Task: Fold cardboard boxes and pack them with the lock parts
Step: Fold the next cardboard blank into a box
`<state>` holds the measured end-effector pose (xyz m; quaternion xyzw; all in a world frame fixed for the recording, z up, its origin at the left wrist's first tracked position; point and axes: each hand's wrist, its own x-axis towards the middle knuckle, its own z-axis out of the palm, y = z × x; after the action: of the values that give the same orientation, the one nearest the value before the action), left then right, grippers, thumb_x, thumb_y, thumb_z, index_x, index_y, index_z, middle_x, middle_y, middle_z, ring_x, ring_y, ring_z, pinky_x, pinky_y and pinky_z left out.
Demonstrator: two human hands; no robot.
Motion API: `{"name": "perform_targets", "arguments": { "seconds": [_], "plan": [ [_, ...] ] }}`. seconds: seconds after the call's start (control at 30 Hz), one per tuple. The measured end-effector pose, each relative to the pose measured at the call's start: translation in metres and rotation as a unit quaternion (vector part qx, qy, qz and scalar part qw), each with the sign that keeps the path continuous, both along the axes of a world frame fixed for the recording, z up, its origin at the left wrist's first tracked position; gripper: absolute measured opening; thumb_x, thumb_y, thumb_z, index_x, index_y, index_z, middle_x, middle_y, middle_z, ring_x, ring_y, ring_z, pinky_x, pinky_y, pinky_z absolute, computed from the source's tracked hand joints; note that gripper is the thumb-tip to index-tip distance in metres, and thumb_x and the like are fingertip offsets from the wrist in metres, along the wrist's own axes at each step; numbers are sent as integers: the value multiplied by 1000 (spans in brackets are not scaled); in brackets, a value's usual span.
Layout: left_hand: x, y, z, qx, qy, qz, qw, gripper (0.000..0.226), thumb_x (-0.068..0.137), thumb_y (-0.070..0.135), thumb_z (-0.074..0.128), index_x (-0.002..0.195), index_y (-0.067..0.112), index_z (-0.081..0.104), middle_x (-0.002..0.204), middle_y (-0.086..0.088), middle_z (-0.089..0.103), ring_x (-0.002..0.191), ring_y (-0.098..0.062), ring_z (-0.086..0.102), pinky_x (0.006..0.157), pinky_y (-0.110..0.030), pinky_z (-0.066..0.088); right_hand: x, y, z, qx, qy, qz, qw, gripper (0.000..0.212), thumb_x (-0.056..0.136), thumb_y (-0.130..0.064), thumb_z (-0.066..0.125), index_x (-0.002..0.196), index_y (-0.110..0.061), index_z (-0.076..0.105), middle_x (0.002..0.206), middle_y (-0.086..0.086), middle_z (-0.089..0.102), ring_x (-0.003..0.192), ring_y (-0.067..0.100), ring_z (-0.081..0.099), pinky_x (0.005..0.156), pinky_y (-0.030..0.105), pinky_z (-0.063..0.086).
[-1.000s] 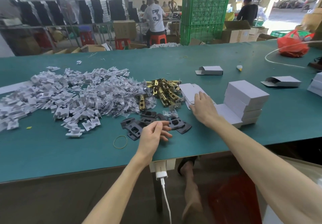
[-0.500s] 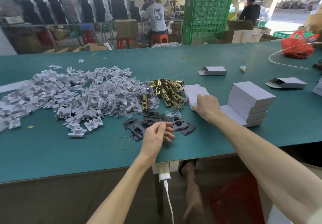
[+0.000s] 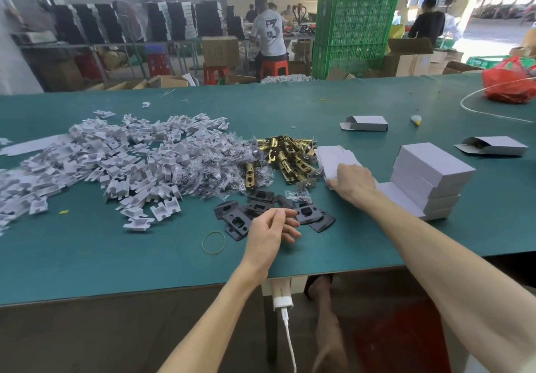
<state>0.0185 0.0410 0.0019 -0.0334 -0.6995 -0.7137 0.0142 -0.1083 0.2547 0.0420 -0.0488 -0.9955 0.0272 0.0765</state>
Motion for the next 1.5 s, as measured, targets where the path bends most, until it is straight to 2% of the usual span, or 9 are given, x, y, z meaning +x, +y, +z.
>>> {"name": "perform_targets", "arguments": {
  "seconds": [0.27,0.47,0.53,0.7,0.9,1.13,1.23,1.37,1.5],
  "plan": [
    [0,-1,-1,8,-2,1,1000,32,112,14,42,107,4,73,90,-16,73,70,-15,70,64,-23,56,-1,4,25,-176,162,-80,968,29,105,-13,31,95,-2,56,98,26,62,88,45,58,70,41,36],
    [0,-1,-1,14,-3,-2,1000,32,112,15,43,107,5,73,91,-16,73,71,-16,71,65,-23,57,23,5,32,-433,230,-86,867,39,99,-14,39,61,-12,33,56,2,41,63,25,36,55,35,25],
    [0,-2,-1,18,-4,-6,1000,30,111,16,45,109,6,73,93,-15,74,74,-17,71,66,-23,57,37,-3,30,-531,210,-74,818,35,98,-14,45,64,-12,38,52,-6,44,57,18,36,53,27,31],
    [1,-3,0,53,1,-30,998,28,107,27,54,118,9,72,106,-7,79,93,-21,77,74,-26,61,75,-30,11,-693,63,-35,718,16,100,-16,54,88,-6,59,83,10,54,74,22,52,59,31,48],
    [0,-4,1,119,-17,-13,993,81,79,70,73,129,6,68,114,-7,79,107,-24,75,87,-31,62,112,-50,-1,-757,-77,-7,648,25,103,-11,54,99,8,70,87,16,73,64,18,71,53,24,53],
    [-4,-8,-3,164,-13,-6,986,103,52,78,87,123,7,68,123,-8,75,117,-23,71,95,-40,61,127,-45,0,-726,-180,34,663,20,100,-5,58,107,7,73,71,5,64,53,4,54,46,14,45],
    [-4,-8,-3,139,-5,23,990,105,50,79,87,119,5,62,108,-7,77,102,-22,75,88,-38,63,132,-41,0,-725,-213,59,652,23,103,-10,55,117,4,67,74,10,69,53,7,60,47,15,50],
    [-4,-7,-4,111,-14,61,992,74,74,62,86,119,9,61,104,-9,76,89,-18,74,77,-33,58,141,-40,-4,-698,-291,106,646,30,108,-36,45,124,-14,58,101,26,74,78,31,76,60,31,63],
    [-6,-10,-6,155,-21,63,986,48,87,37,73,125,9,62,120,-7,75,114,-27,70,98,-46,57,142,-44,-11,-695,-213,27,686,65,101,-65,30,109,-13,68,92,19,77,71,32,75,51,29,58]
  ]
}}
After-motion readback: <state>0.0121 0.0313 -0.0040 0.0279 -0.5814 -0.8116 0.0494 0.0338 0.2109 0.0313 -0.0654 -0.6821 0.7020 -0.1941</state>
